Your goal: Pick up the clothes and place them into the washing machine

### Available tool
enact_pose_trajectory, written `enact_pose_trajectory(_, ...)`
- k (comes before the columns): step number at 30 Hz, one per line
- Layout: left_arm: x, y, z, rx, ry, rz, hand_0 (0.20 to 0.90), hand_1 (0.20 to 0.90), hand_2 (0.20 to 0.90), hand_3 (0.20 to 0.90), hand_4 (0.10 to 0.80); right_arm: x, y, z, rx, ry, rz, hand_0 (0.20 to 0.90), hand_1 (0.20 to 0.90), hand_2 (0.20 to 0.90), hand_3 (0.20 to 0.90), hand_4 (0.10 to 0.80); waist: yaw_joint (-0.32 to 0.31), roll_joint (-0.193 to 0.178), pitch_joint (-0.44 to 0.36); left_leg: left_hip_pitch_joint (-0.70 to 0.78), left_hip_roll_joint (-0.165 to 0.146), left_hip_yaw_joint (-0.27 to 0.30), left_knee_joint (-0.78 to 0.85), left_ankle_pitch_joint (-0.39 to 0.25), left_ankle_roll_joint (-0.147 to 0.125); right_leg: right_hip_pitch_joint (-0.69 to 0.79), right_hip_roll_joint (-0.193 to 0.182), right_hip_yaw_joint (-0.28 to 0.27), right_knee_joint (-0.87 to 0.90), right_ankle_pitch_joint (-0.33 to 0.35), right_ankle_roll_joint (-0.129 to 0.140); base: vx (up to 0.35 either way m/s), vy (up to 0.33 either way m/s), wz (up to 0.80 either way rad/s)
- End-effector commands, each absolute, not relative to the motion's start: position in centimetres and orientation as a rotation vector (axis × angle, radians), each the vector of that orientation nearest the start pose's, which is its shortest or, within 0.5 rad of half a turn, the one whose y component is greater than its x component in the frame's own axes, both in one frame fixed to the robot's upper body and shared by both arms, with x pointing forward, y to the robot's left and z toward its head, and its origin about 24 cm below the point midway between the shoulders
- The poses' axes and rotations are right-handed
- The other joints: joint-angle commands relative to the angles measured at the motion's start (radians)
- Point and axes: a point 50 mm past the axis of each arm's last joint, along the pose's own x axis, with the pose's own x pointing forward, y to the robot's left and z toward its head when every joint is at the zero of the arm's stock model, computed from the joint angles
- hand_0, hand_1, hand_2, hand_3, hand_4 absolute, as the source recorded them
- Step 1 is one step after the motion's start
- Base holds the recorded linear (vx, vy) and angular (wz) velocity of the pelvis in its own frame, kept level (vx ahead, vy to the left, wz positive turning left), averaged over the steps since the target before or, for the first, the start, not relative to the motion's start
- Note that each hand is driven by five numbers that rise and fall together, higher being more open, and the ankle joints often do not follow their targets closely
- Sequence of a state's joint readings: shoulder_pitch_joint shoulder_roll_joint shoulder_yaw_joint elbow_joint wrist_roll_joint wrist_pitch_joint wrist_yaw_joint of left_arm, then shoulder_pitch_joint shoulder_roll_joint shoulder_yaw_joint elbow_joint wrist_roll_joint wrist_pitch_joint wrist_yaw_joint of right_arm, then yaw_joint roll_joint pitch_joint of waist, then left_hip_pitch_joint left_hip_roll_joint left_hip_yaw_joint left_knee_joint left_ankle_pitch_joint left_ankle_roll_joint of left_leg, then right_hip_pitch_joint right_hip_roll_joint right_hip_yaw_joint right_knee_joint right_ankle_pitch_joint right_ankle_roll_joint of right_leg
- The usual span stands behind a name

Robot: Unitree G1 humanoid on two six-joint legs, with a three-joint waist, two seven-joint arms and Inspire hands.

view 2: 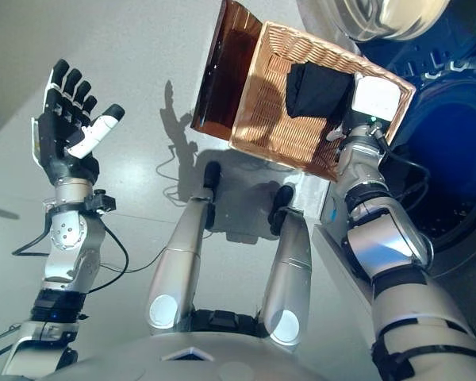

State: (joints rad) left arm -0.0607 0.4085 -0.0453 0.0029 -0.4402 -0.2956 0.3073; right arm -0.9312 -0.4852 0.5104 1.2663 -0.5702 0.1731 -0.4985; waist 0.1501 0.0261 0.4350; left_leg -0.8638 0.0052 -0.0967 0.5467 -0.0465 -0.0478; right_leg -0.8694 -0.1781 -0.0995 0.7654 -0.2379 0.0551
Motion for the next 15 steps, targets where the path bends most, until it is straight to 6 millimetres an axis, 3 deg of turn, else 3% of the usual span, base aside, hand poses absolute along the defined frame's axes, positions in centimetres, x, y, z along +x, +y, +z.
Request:
enact_pose_trajectory(1,24.9,22.8,13.5,-0.097,-0.559,0.256,0.900,0.900,0.900,0.900,0.800,37.9,-28.6,12.0,-1.548,0.165,-0.515,0.900,0.900,0.900,0.900,0.800,-0.005,0.065,-0.092,0.011,0.009,-0.025,0.036,-0.113,-0.056,-0.015,0.022,-0.028,-0.039,-0.006,0.035,-0.018,-0.022,0.05)
enact_pose_trajectory(5,24.9,22.8,13.7,-0.097,-0.568,0.262,0.900,0.900,0.900,0.900,0.800,38.1,-28.4,12.6,-1.541,0.144,-0.525,0.900,0.900,0.900,0.900,0.800,-0.001,0.072,-0.089,-0.002,0.007,-0.028,0.030,-0.102,-0.059,-0.025,0.020,-0.031,-0.037,-0.006,0.034,-0.011,-0.023,0.06)
enact_pose_trajectory(6,24.9,22.8,13.6,-0.099,-0.567,0.262,0.900,0.900,0.900,0.900,0.800,38.2,-28.4,12.6,-1.538,0.144,-0.524,0.812,0.812,0.812,0.812,0.737,-0.001,0.073,-0.088,-0.004,0.007,-0.030,0.030,-0.101,-0.059,-0.026,0.020,-0.033,-0.036,-0.007,0.033,-0.007,-0.035,0.01)
enact_pose_trajectory(7,24.9,22.7,13.6,-0.100,-0.567,0.262,0.900,0.900,0.900,0.900,0.800,38.3,-28.2,12.6,-1.535,0.139,-0.524,0.546,0.546,0.546,0.546,0.547,-0.002,0.075,-0.086,-0.005,0.007,-0.032,0.029,-0.100,-0.059,-0.028,0.021,-0.034,-0.035,-0.009,0.032,-0.009,-0.039,0.02)
enact_pose_trajectory(8,24.9,22.8,13.6,-0.102,-0.569,0.267,0.900,0.900,0.900,0.900,0.800,38.3,-28.1,12.7,-1.531,0.134,-0.525,0.200,0.200,0.200,0.200,0.300,-0.002,0.077,-0.086,-0.009,0.007,-0.034,0.031,-0.099,-0.059,-0.032,0.021,-0.034,-0.031,-0.010,0.032,-0.007,-0.036,0.01)
enact_pose_trajectory(15,24.9,23.0,13.8,-0.086,-0.580,0.279,0.900,0.900,0.900,0.900,0.800,38.5,-27.6,12.8,-1.499,0.124,-0.528,0.200,0.200,0.200,0.200,0.300,-0.006,0.077,-0.098,-0.008,0.000,-0.040,0.012,-0.091,-0.059,-0.029,0.022,-0.034,-0.036,-0.012,0.031,0.006,-0.009,0.05)
